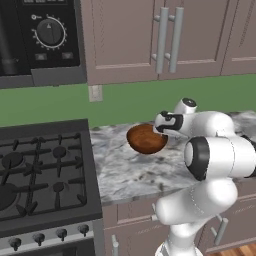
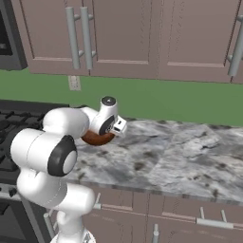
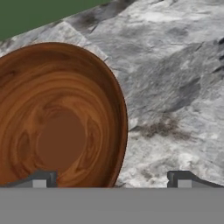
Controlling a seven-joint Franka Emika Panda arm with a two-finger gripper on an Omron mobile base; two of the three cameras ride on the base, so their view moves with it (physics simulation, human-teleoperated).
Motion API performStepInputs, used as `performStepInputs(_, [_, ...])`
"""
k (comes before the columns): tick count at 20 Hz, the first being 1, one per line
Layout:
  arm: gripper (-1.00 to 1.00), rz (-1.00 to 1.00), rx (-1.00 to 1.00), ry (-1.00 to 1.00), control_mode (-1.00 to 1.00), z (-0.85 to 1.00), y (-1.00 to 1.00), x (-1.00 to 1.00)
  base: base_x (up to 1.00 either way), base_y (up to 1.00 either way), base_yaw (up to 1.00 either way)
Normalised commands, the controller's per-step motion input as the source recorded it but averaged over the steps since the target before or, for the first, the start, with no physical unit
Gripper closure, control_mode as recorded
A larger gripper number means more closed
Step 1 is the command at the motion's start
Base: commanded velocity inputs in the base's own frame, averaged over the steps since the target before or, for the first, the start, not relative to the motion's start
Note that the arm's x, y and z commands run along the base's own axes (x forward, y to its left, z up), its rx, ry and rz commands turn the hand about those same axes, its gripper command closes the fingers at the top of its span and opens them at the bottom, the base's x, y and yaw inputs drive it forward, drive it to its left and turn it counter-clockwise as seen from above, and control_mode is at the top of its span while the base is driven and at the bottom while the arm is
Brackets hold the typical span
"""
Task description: Pick the cup and bowl from the counter and place them on the counter next to the sink.
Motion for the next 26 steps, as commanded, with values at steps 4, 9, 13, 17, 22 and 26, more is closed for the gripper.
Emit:
performStepInputs(4, [-1.0, 0.0, 0.0, 0.0, -1.0, -0.14, 0.0, 0.13, 0.0, 0.0, 0.0])
performStepInputs(9, [-1.0, 0.0, 0.0, 0.0, -1.0, -0.24, 0.0, 0.17, 0.0, 0.0, 0.0])
performStepInputs(13, [-1.0, -0.01, 0.0, 0.0, -1.0, -0.25, 0.0, 0.19, 0.0, 0.0, 0.0])
performStepInputs(17, [-1.0, -0.01, 0.0, 0.0, -1.0, -0.19, 0.0, 0.14, 0.0, 0.0, 0.0])
performStepInputs(22, [-1.0, -0.01, 0.0, 0.0, -1.0, -0.14, 0.0, 0.06, 0.0, 0.0, 0.0])
performStepInputs(26, [-1.0, -0.01, 0.0, 0.0, -1.0, -0.11, 0.0, 0.01, 0.0, 0.0, 0.0])
